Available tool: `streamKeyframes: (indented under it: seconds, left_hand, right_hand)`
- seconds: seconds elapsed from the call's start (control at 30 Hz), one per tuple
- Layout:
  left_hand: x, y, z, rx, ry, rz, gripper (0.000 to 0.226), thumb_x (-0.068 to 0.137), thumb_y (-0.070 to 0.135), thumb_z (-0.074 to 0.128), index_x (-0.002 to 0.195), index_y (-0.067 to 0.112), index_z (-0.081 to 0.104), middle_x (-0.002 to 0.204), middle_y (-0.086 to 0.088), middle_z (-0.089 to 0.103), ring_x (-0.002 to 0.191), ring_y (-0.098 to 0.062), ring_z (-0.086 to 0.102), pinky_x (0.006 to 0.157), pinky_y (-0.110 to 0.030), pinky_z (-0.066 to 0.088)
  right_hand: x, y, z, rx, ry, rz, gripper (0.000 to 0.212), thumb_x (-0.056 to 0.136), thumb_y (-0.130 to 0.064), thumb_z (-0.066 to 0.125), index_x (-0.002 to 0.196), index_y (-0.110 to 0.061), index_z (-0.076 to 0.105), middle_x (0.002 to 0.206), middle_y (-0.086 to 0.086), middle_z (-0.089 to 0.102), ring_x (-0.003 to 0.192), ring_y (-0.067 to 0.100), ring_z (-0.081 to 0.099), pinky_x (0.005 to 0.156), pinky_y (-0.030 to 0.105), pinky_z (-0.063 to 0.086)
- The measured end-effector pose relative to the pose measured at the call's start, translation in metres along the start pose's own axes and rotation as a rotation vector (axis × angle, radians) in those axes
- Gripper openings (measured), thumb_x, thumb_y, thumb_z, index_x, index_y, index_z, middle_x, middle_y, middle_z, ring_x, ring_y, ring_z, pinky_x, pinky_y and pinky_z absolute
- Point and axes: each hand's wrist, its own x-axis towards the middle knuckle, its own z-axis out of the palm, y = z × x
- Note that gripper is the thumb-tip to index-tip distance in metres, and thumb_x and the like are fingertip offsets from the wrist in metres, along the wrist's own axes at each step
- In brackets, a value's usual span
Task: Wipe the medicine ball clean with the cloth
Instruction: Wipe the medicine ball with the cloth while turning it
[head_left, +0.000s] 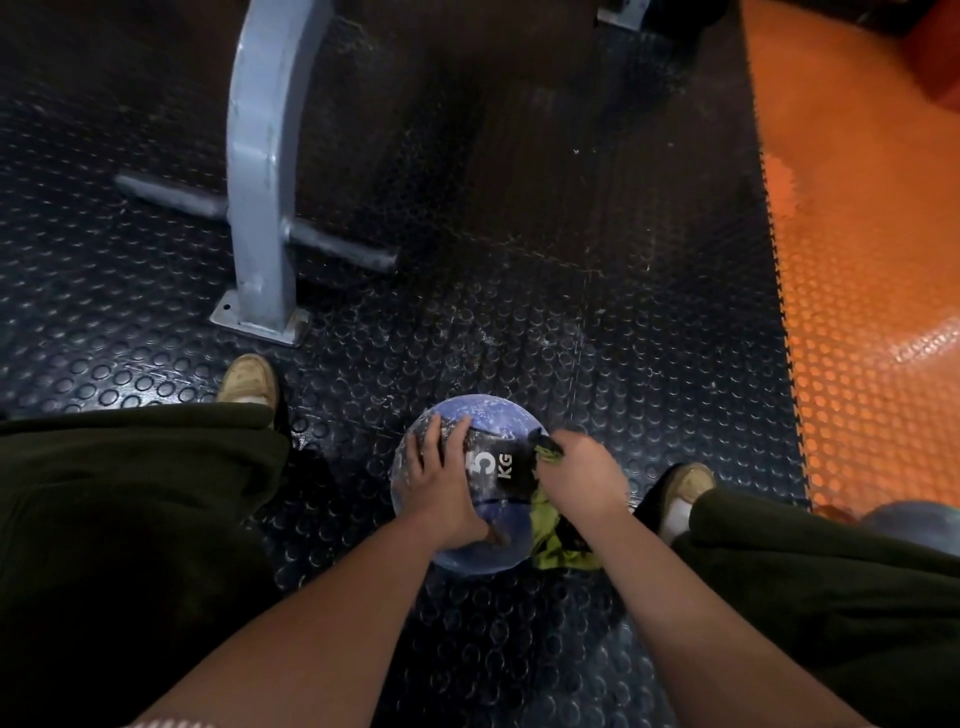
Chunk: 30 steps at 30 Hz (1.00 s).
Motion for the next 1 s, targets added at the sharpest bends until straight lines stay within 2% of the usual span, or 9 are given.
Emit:
streamKeyframes:
  seconds: [0.1,0.2,0.3,0.43,0.53,0.8,0.9,1.0]
  left_hand:
    - [-0.001,0.0,0.004,0.007,0.013,-0.005,0.123,0.075,0.038,0.078,0.145,0.04,-0.023,0.154,0.005,-0.034,0.145,-0.034,-0.023,0.118,-0.056,0.007]
    - [-0.003,-0.001,0.006,0.0,0.02,-0.004,0.12,0.078,0.047,0.073,0.146,0.038,-0.025,0.155,0.001,-0.033,0.145,-0.035,-0.022,0.117,-0.056,0.007]
    - [-0.006,-0.003,0.003,-0.014,0.008,0.002,0.122,0.077,0.051,0.073,0.147,0.035,-0.026,0.155,0.0,-0.032,0.145,-0.036,-0.022,0.116,-0.056,0.006]
    - [-0.003,-0.005,0.005,-0.064,0.017,0.013,0.124,0.072,0.05,0.078,0.146,0.04,-0.022,0.154,0.004,-0.032,0.144,-0.033,-0.023,0.117,-0.056,0.003]
    - [-0.002,-0.002,0.008,-0.036,0.042,0.013,0.122,0.074,0.041,0.079,0.143,0.043,-0.022,0.153,0.007,-0.033,0.144,-0.03,-0.024,0.118,-0.055,0.003]
    - [-0.006,-0.003,0.006,-0.071,0.048,0.025,0.127,0.07,0.055,0.078,0.149,0.035,-0.02,0.156,-0.001,-0.029,0.145,-0.036,-0.019,0.116,-0.058,0.008]
    - [-0.003,-0.006,0.006,-0.109,0.058,0.034,0.127,0.067,0.053,0.081,0.148,0.039,-0.017,0.156,0.003,-0.028,0.146,-0.033,-0.019,0.117,-0.057,0.005]
    - [-0.001,-0.007,0.007,-0.085,0.057,0.04,0.127,0.067,0.048,0.083,0.145,0.043,-0.018,0.154,0.008,-0.031,0.145,-0.031,-0.022,0.118,-0.056,0.004]
  right_hand:
    - [0.001,-0.004,0.001,0.011,0.002,-0.008,0.025,0.088,-0.019,0.05,0.108,-0.023,0.064,0.104,0.005,0.063,0.088,0.026,0.059,0.065,0.029,0.043]
    - [0.001,-0.027,0.006,-0.006,0.018,-0.105,0.024,0.088,-0.017,0.05,0.107,-0.02,0.064,0.106,0.004,0.06,0.092,0.026,0.06,0.066,0.03,0.044]
    - [0.001,-0.042,0.008,-0.052,-0.01,-0.18,0.029,0.088,-0.015,0.049,0.114,-0.019,0.061,0.111,0.004,0.057,0.094,0.028,0.059,0.065,0.03,0.042]
    - [0.004,-0.021,0.0,-0.024,-0.006,-0.074,0.023,0.088,-0.018,0.048,0.106,-0.02,0.064,0.104,0.005,0.061,0.087,0.025,0.057,0.065,0.029,0.04]
    - [0.003,-0.003,-0.003,0.027,-0.011,0.034,0.023,0.088,-0.02,0.05,0.106,-0.022,0.064,0.101,0.004,0.064,0.08,0.022,0.053,0.063,0.028,0.04]
    - [0.006,-0.04,0.003,-0.055,-0.013,-0.14,0.022,0.09,-0.018,0.048,0.106,-0.019,0.063,0.105,0.005,0.057,0.091,0.028,0.059,0.065,0.031,0.042]
    - [0.005,-0.027,-0.002,-0.053,-0.025,-0.09,0.021,0.089,-0.018,0.049,0.104,-0.02,0.063,0.104,0.005,0.059,0.09,0.026,0.059,0.065,0.029,0.041]
    - [0.001,-0.008,-0.007,-0.022,-0.033,0.014,0.019,0.089,-0.018,0.05,0.1,-0.021,0.064,0.102,0.004,0.063,0.08,0.024,0.053,0.063,0.028,0.039]
